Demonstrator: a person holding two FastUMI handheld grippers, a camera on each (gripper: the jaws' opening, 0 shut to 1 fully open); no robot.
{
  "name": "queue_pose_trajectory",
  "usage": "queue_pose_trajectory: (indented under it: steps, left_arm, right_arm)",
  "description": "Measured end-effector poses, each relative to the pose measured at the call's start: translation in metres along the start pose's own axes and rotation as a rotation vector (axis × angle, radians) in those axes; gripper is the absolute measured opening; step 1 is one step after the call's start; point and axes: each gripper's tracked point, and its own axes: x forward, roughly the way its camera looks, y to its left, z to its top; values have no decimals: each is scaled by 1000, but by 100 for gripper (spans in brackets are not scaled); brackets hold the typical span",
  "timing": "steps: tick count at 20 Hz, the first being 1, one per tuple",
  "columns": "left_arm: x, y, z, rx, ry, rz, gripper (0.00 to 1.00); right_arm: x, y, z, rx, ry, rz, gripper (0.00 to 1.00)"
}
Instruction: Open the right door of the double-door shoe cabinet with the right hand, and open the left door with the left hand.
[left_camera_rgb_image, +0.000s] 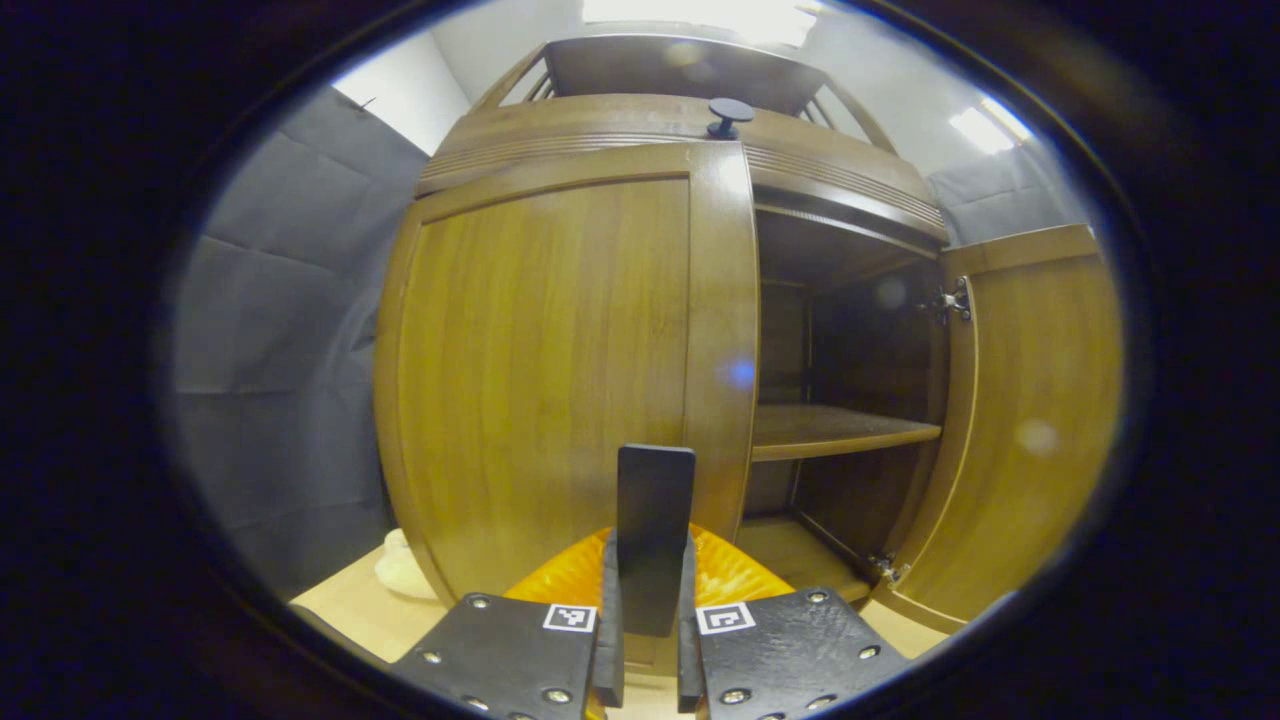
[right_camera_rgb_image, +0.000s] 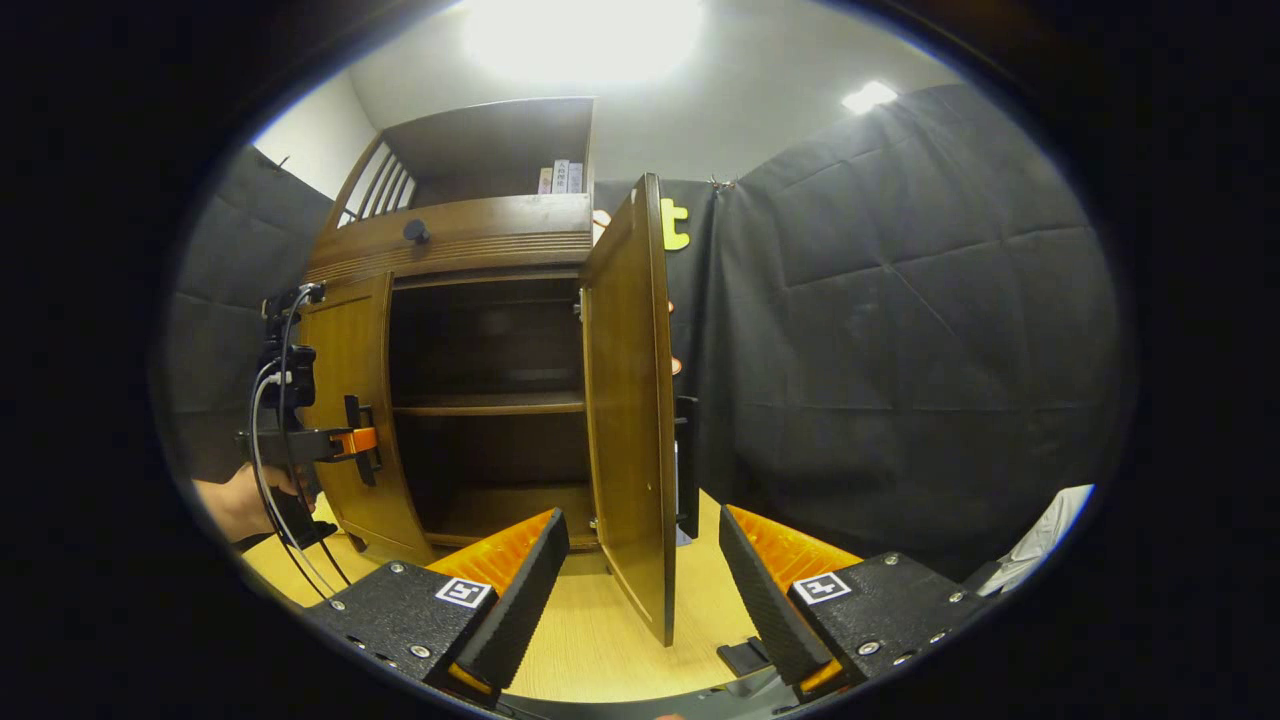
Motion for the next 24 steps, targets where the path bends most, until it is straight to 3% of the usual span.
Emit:
queue_pose_trajectory:
  steps: [3, 8, 11, 12, 13, 24]
  left_arm:
    - [-13, 4, 3, -5, 2, 14, 17]
    - [-39, 12, 4, -16, 2, 48, 26]
    - [-49, 23, 8, -16, 6, 64, 26]
    - [-53, 25, 9, -15, 4, 72, 21]
    - [-60, 32, 8, -17, 2, 80, 17]
    - [-129, 118, 1, -1, 4, 187, 25]
  right_arm:
    - [-3, 9, 2, 1, -5, 35, 93]
    - [-6, 20, 4, 4, -11, 83, 94]
    - [-7, 31, 2, 23, -8, 119, 94]
    - [-7, 34, 3, 24, -7, 131, 94]
    - [-7, 38, 3, 25, -10, 143, 94]
    - [-10, 81, 0, 17, -19, 275, 92]
